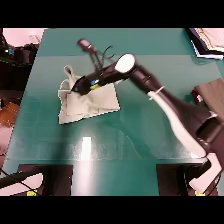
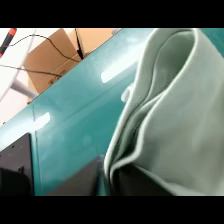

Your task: Fold the shirts.

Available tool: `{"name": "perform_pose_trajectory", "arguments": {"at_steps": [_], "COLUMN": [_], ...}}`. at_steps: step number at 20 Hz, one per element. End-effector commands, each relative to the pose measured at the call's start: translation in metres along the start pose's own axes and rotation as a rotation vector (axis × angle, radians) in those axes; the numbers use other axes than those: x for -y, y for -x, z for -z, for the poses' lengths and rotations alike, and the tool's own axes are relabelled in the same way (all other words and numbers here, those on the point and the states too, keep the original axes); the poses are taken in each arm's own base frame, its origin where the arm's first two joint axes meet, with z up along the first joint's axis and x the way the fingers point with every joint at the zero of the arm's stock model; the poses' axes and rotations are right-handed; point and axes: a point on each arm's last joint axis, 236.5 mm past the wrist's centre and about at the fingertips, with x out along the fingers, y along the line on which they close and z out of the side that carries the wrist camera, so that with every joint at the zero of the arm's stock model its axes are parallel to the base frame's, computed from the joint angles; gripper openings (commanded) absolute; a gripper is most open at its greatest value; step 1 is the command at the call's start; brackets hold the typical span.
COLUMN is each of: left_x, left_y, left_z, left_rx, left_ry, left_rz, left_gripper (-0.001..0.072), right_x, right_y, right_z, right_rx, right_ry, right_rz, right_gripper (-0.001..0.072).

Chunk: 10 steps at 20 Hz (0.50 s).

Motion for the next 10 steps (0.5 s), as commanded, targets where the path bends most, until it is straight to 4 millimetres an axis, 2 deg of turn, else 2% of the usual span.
{"name": "perform_pose_trajectory", "arguments": {"at_steps": [1,2,3,4,5,7,9,10], "left_x": [0.001,0.003,0.003,0.003,0.003,0.004,0.004,0.004], "left_y": [0.005,0.006,0.006,0.006,0.006,0.006,0.005,0.005], "left_z": [0.000,0.000,0.000,0.000,0.000,0.000,0.000,0.000], "left_rx": [0.008,0.008,0.007,0.007,0.007,0.008,0.008,0.008], "left_ry": [0.020,0.021,0.021,0.021,0.020,0.021,0.021,0.021], "left_rz": [0.023,0.029,0.029,0.029,0.029,0.033,0.033,0.034], "left_gripper": [0.0024,0.0024,0.0024,0.0024,0.0024,0.0023,0.0024,0.0024], "right_x": [-0.005,-0.013,-0.018,-0.017,-0.006,0.042,0.102,0.125], "right_y": [-0.060,-0.064,-0.060,-0.051,-0.036,0.003,0.053,0.077], "right_z": [0.014,0.018,0.016,0.013,0.009,0.017,0.040,0.051], "right_rx": [0.017,-0.018,-0.033,-0.038,-0.040,-0.093,-0.184,-0.211], "right_ry": [0.031,0.050,0.064,0.068,0.063,0.033,-0.030,-0.086], "right_rz": [0.000,-0.036,-0.055,-0.058,-0.032,0.108,0.274,0.321], "right_gripper": [0.0483,0.0538,0.0537,0.0529,0.0525,0.0503,0.0450,0.0451]}}
